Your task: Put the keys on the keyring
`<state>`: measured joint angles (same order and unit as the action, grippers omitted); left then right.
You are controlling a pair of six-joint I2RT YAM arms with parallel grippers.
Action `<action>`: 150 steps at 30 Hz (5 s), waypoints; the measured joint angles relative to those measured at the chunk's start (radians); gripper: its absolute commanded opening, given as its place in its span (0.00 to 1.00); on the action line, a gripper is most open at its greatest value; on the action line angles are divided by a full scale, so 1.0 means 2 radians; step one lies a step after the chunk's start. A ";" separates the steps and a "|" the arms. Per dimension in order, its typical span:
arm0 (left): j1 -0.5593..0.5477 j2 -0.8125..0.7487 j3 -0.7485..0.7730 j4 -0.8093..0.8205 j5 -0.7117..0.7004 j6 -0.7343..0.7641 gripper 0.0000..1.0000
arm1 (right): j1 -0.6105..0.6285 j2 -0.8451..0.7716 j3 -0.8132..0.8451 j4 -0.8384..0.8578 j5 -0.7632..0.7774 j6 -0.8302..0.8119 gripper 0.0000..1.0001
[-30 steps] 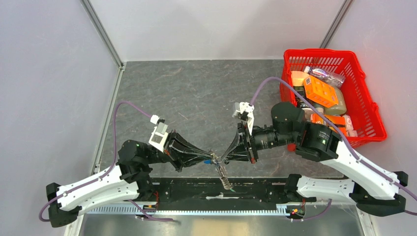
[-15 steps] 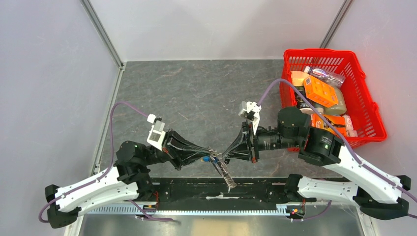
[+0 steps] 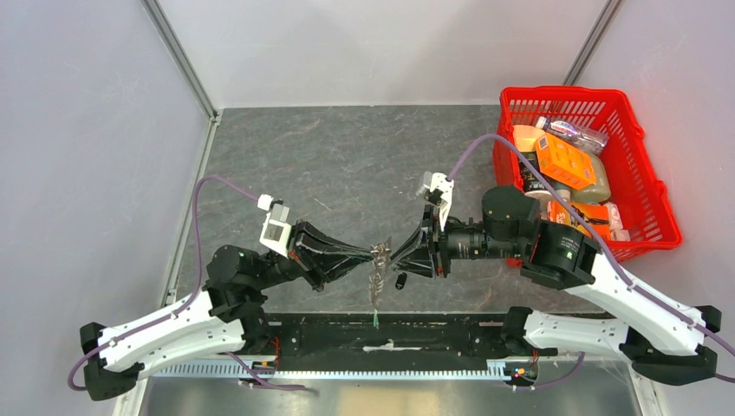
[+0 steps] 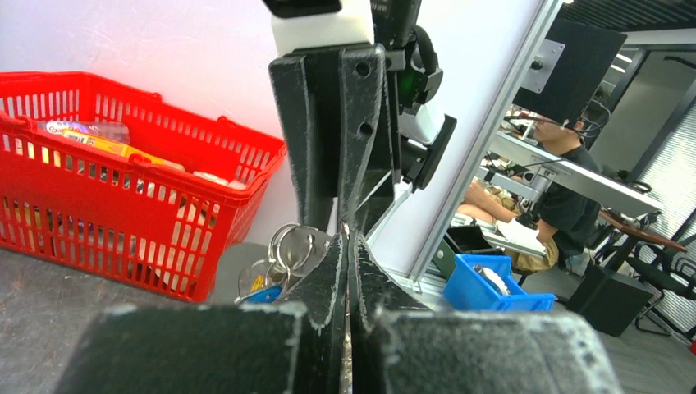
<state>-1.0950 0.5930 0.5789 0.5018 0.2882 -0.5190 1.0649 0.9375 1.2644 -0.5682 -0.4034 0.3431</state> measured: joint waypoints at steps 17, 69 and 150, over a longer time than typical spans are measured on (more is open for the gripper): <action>0.000 0.026 0.035 0.012 0.001 0.004 0.02 | 0.000 -0.064 -0.117 0.015 0.075 -0.015 0.54; 0.000 0.063 0.080 0.103 0.070 -0.043 0.02 | 0.000 -0.060 -0.270 0.472 -0.101 -0.046 0.87; 0.002 -0.031 -0.077 -0.019 -0.013 0.066 0.84 | 0.003 0.040 0.159 -0.081 0.046 0.114 0.00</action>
<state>-1.0908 0.5308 0.4248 0.4637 0.2623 -0.3862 1.0714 1.0172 1.5814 -0.7303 -0.3119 0.5713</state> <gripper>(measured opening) 0.841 0.007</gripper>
